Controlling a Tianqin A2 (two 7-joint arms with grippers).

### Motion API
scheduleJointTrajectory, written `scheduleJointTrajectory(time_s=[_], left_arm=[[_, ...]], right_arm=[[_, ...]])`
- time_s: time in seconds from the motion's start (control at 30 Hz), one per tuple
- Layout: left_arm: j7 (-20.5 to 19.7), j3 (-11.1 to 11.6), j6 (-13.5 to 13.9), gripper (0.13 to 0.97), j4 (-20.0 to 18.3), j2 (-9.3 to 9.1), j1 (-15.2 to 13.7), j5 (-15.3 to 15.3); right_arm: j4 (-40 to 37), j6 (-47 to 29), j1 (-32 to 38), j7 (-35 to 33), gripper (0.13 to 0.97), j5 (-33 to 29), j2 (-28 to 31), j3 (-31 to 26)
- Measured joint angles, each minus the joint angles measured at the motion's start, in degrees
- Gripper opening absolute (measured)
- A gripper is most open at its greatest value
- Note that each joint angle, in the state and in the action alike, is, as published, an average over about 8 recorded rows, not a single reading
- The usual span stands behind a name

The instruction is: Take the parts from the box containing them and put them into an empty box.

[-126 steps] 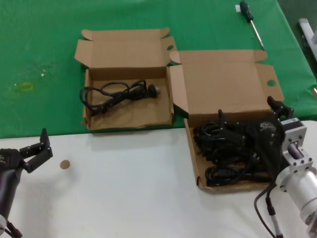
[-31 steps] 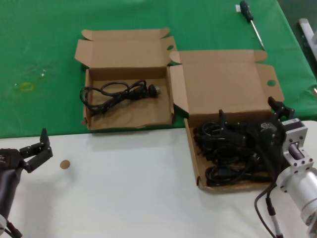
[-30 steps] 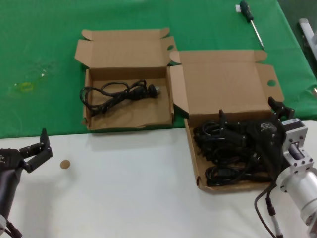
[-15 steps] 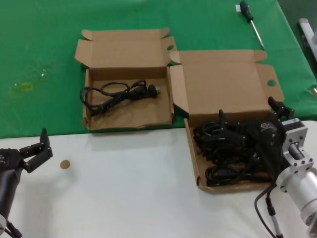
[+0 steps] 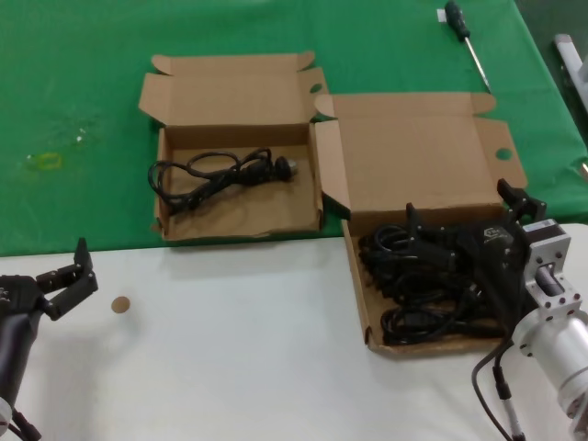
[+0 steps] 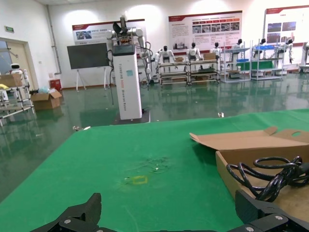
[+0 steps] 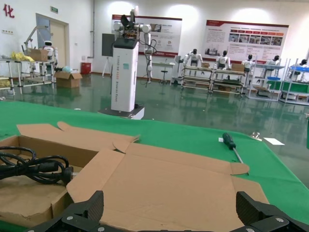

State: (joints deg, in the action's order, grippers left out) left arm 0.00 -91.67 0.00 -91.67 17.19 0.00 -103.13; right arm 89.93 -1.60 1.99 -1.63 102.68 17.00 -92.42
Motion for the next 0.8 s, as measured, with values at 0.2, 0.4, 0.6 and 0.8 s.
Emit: scheduleJointTrajectory(time_s=[0.2, 0.4, 0.6, 0.8], left_arm=[[0.00, 0.00, 0.00, 0.966, 0.00, 0.00, 0.00, 0.00], [0.00, 0.00, 0.00, 0.966, 0.00, 0.00, 0.00, 0.00], [0.00, 0.00, 0.00, 0.966, 0.00, 0.00, 0.00, 0.00], [0.00, 0.00, 0.00, 0.966, 0.00, 0.00, 0.00, 0.00]], right_arm=[[0.00, 0.00, 0.00, 0.00, 0.966, 0.00, 0.00, 0.00], [0.00, 0.00, 0.00, 0.00, 0.966, 0.00, 0.00, 0.00], [0.00, 0.00, 0.00, 0.00, 0.966, 0.00, 0.00, 0.00], [0.00, 0.00, 0.00, 0.00, 0.966, 0.00, 0.00, 0.00]])
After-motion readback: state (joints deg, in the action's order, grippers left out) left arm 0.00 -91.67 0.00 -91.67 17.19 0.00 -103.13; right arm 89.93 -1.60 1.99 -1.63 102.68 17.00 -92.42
